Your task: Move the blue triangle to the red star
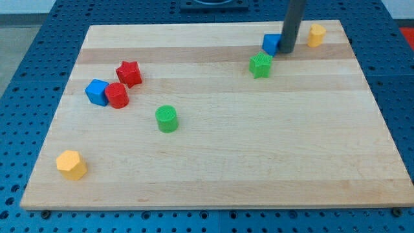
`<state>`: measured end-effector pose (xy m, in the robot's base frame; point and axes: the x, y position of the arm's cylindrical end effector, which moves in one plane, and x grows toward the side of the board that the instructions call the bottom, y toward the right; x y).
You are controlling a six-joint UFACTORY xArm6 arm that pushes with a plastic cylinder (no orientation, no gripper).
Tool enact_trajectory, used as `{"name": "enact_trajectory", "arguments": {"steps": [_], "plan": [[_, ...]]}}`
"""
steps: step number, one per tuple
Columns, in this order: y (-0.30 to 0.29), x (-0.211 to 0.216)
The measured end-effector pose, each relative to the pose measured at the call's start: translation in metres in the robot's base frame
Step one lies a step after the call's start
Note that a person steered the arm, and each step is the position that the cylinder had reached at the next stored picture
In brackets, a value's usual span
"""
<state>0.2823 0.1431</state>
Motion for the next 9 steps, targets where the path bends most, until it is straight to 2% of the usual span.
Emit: {"name": "enact_trajectory", "arguments": {"steps": [2,6,8,9], "plan": [[-0.031,-0.029],[-0.160,-0.040],[-0.209,-0.075],[-0.230,-0.076]]}}
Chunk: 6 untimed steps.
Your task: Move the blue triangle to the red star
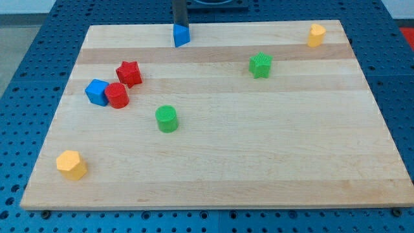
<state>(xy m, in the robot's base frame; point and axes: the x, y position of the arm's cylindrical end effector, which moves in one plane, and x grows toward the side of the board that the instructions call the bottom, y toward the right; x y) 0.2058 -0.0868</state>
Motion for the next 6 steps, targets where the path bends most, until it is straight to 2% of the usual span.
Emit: {"name": "enact_trajectory", "arguments": {"steps": [3,6], "plan": [[-0.015,0.017],[0.012,0.016]]}}
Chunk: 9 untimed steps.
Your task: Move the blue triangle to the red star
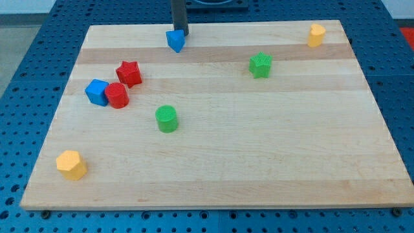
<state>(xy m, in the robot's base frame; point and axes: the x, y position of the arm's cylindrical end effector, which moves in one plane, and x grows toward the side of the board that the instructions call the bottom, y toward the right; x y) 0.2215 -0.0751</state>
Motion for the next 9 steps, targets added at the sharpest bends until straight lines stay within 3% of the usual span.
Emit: {"name": "enact_trajectory", "arguments": {"steps": [4,9], "plan": [[-0.002,0.033],[-0.063,0.088]]}}
